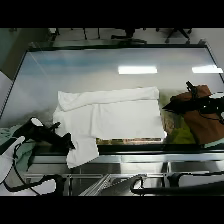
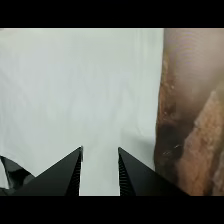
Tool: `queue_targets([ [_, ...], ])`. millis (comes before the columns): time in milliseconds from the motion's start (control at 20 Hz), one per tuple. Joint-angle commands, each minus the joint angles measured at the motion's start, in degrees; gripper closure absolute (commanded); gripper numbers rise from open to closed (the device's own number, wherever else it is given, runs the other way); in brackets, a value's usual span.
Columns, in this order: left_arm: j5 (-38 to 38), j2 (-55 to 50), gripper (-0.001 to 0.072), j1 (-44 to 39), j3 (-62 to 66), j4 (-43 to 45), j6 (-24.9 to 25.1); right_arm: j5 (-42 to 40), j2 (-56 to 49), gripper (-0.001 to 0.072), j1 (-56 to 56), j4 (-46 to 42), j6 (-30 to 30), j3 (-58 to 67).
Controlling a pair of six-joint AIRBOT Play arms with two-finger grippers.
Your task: Fold the shirts.
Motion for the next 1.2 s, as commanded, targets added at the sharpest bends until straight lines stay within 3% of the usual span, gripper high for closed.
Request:
queue_targets([
  [0, -3.6, -3.4, 0.0635, -2.1, 4.6, -2.0, 2.6, 0.9, 0.0, 0.0441, -0.1, -0.1, 0.0, 0.0],
  [50, -4.2, -3.3, 0.0687, -2.1, 6.2, -1.7, 2.7, 1.2, 0.0, 0.0441, -0.1, -0.6, 0.2, 0.0],
  [550, -5.6, 0.6, 0.0686, 2.3, 9.7, -1.9, 4.5, 0.5, 0.0, 0.0441, -0.2, -18.7, 11.6, -8.2],
  [700, -5.5, 0.6, 0.0687, 2.3, 9.7, -2.2, 6.9, 0.5, 0.0, 0.0440, 0.0, -15.6, 10.4, -13.0],
  [850, -5.0, 0.6, 0.0687, 2.3, 9.7, -2.3, 7.1, 0.3, 0.0, 0.0443, 1.6, -8.8, 4.5, -17.3],
  [900, -5.6, 0.6, 0.0687, 2.3, 9.7, -2.3, 7.1, 0.5, 0.0, 0.0493, 2.3, -7.6, 3.4, -17.9],
  [950, -6.6, 0.7, 0.0687, 2.3, 9.8, -2.3, 7.3, 0.9, 0.1, 0.0619, 3.0, -6.9, 3.0, -17.8],
  [1000, -7.7, 0.7, 0.0687, 2.3, 10.3, -2.3, 8.1, 1.2, 0.8, 0.0667, 3.3, -6.3, 3.0, -17.8],
  [1150, -12.4, 3.1, 0.0687, 2.3, 12.5, -2.1, 8.1, 2.3, 5.6, 0.0698, 2.8, -7.5, 3.7, -17.7],
])
